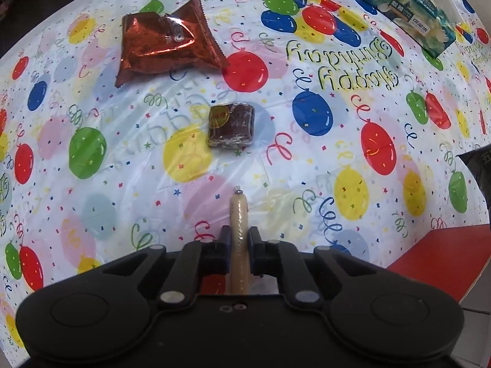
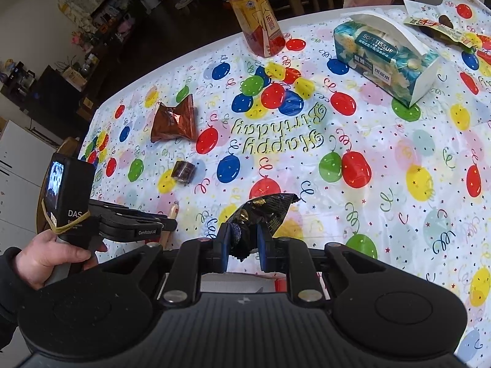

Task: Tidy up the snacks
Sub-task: 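Lift the lollipop and black packet and carry both toward the white box, then lower the lollipop and black packet into the white box and open both grippers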

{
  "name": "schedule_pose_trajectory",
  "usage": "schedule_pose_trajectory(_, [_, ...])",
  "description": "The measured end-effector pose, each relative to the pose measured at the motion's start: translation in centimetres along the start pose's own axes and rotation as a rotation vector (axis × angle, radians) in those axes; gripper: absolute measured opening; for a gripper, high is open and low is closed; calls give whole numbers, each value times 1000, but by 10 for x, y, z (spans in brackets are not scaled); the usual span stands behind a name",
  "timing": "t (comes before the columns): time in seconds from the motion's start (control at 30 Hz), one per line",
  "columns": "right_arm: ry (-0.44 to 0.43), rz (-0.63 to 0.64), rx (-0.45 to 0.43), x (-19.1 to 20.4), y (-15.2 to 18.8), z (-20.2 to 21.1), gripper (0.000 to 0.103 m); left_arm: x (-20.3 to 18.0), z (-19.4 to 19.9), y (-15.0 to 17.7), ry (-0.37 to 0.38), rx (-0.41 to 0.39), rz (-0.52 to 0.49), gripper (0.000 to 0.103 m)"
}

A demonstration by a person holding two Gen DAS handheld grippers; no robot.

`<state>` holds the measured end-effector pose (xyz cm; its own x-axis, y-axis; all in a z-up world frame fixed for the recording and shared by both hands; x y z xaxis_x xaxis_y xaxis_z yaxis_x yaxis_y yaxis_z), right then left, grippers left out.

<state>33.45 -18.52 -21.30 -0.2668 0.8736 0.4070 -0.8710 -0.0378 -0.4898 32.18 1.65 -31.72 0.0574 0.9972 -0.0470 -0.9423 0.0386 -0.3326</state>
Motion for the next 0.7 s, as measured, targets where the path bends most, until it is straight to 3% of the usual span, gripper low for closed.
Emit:
schedule_pose_trajectory(0.4, [-7, 12, -53, 19, 6, 30, 18, 15, 81, -17, 61, -186, 98, 8])
schedule_pose_trajectory(0.7, [-18, 36, -97, 42, 21, 63, 18, 1, 149, -3, 121, -282, 73, 8])
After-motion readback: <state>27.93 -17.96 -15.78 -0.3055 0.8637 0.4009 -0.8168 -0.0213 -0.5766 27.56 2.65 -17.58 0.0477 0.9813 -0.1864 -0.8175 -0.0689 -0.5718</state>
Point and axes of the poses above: each gripper's, at about its wrist camera, not at the fingertips, and z roughly against the way its jaws point, x to its left, y to its underside, the point moved 9 cm from there along -z, roughly the way its jaws point, and after that the axes turned 9 degrees about -x, right-handed, at the moved point
